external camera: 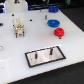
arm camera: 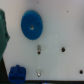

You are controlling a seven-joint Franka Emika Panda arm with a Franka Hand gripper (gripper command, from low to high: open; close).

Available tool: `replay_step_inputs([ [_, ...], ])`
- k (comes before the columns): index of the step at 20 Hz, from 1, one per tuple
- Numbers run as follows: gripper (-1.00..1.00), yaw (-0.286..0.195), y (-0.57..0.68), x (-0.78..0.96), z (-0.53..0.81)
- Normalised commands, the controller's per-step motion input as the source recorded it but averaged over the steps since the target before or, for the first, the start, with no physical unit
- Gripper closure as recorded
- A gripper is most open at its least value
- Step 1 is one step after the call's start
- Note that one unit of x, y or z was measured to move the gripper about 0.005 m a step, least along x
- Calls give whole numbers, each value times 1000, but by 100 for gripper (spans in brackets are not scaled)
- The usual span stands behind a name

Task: Insert the blue gear onto the right peg, followed by the red gear

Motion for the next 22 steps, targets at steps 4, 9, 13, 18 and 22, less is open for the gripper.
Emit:
replay_step_inputs([
  [4, -100, 0, 444, -483, -471],
  [9, -100, 0, 379, -431, -532],
  [13, -100, 0, 123, -316, -674],
  [18, -100, 0, 7, -358, -619],
  [22, -100, 0, 74, -324, -548],
])
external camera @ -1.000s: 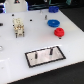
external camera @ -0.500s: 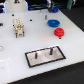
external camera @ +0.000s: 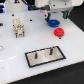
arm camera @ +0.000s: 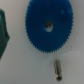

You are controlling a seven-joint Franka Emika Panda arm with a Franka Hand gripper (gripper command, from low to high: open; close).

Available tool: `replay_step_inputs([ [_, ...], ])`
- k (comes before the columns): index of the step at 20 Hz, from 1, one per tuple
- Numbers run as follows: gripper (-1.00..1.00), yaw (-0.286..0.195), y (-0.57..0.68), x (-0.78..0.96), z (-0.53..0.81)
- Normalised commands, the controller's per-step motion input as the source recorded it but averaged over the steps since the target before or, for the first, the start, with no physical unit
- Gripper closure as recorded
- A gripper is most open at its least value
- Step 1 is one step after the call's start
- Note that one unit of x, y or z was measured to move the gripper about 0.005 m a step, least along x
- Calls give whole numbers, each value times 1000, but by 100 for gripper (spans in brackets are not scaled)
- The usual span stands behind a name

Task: Insert the blue gear onto the right peg, followed by the red gear

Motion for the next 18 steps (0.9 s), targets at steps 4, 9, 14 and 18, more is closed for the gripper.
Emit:
replay_step_inputs([
  [4, -100, 0, 10, -387, -485],
  [9, 100, 0, -3, -332, -381],
  [14, 100, 0, 42, -219, -247],
  [18, 100, 0, 5, -56, -43],
])
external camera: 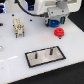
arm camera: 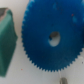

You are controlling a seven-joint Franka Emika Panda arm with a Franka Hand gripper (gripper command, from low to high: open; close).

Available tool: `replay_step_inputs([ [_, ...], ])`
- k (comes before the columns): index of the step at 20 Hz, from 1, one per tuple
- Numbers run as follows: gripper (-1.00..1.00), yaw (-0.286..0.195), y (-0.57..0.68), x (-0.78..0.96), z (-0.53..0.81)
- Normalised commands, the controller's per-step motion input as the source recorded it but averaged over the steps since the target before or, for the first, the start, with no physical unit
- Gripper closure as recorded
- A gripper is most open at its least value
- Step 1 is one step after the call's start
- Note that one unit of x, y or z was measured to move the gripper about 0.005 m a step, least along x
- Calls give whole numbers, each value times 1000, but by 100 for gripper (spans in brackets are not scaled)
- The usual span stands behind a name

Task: Insert the blue gear onto the right peg, followed by the red gear

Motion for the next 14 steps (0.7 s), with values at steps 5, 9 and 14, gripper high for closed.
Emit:
replay_step_inputs([
  [5, 100, 0, 3, 66, 106],
  [9, 100, 0, -34, 426, 548],
  [14, 100, 0, -139, 631, 560],
])
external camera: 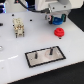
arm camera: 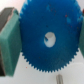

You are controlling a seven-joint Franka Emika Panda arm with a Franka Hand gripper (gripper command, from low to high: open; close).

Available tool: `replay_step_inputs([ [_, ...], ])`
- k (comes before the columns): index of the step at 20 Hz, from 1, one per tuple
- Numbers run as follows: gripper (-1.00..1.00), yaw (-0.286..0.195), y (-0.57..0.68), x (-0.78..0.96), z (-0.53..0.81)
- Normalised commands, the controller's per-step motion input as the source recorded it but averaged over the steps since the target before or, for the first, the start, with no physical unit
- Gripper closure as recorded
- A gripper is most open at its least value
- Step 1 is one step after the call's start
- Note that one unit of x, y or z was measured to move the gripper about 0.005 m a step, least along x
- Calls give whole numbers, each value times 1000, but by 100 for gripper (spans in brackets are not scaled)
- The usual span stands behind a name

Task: Insert the blue gear onto the right peg, followed by the red gear

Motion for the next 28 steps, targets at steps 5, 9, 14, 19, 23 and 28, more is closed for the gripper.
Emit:
replay_step_inputs([
  [5, 100, 0, -179, 713, 533],
  [9, 100, 0, -162, 771, 528],
  [14, 100, 0, -176, 799, 478],
  [19, 100, 0, -212, 806, 447],
  [23, 100, 0, -272, 821, 384],
  [28, 100, 0, -256, 828, 311],
])
